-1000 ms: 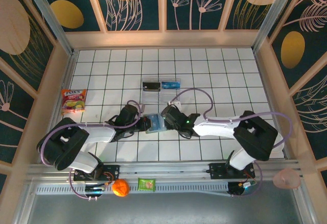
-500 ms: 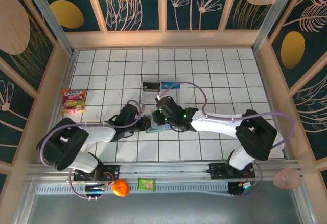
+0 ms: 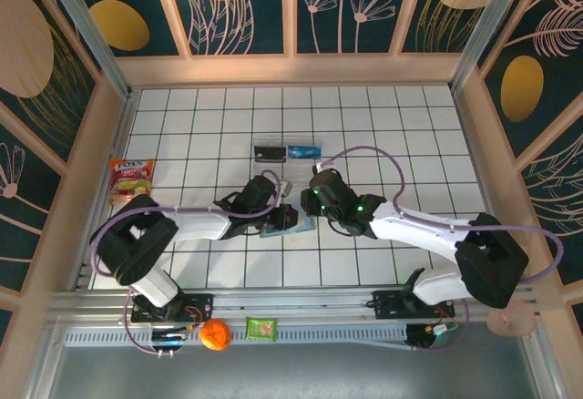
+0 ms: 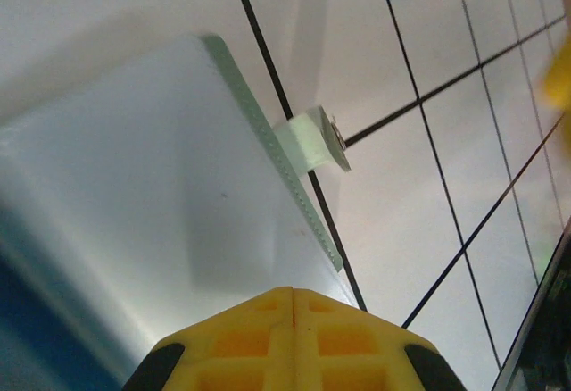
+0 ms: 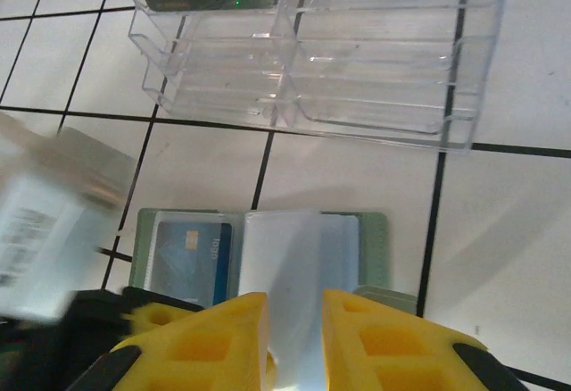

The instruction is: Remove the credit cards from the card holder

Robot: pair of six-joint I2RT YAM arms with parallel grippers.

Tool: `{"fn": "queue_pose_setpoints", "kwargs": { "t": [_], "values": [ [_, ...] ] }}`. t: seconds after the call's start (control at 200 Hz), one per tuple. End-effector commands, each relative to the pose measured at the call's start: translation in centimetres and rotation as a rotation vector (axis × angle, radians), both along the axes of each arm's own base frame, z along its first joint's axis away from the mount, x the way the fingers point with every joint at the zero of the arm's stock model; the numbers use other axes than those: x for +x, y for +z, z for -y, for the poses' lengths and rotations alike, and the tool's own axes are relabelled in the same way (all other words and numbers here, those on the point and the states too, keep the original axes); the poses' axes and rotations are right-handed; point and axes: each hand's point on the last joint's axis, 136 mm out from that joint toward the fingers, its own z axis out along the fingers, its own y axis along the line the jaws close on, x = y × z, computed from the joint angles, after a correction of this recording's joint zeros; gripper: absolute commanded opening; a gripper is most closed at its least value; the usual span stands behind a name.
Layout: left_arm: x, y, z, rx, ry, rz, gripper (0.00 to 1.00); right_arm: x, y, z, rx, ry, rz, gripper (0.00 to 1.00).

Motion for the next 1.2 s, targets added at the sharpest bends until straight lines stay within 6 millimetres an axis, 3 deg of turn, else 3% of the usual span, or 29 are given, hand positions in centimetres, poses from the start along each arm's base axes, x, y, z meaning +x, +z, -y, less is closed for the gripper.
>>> {"fn": "queue_pose_setpoints", "kwargs": {
  "t": [0.0, 0.05, 0.14, 0.165, 0.295, 0.49, 0.626, 0.786, 1.196],
  "values": [
    [-0.8, -1.5, 0.5, 0.033, -0.058, -0.047, 0.0, -0.1, -0.6, 1.7, -0.02, -0.051, -0.008, 0.23],
    [-0.8, -2.3, 0.5, 0.048, -0.06, -0.061, 0.0, -0.2, -0.8, 1.8, -0.021, -0.052, -0.015, 0.23],
    [-0.5, -1.9, 0.4, 0.049, -0.047, -0.043, 0.0, -0.4, -1.0, 1.5, -0.005, -0.038, -0.022, 0.23],
    [-0.3, -0.6, 0.5, 0.03, -0.04, -0.013, 0.0, -0.4, -1.0, 1.4, 0.0, -0.035, -0.022, 0.23],
    [0.6, 2.0, -0.7, 0.018, 0.029, 0.072, 0.02, -0.6, -0.8, -0.1, 0.033, 0.028, -0.03, 0.23],
    [1.6, 5.0, -4.6, 0.034, 0.191, 0.191, 0.11, -1.5, -1.1, -4.0, 0.096, 0.195, -0.078, 0.22],
    [1.6, 2.9, -7.7, 0.088, 0.251, 0.157, 0.14, -2.4, -2.4, -6.1, 0.126, 0.28, -0.154, 0.21],
    [1.2, 0.2, -9.3, 0.15, 0.266, 0.121, 0.16, -3.2, -3.9, -7.9, 0.163, 0.335, -0.234, 0.2],
    [1.8, -2.5, -10.8, 0.253, 0.299, 0.109, 0.11, -1.9, -6.4, -8.1, 0.086, 0.266, -0.298, 0.24]
  ]
}}
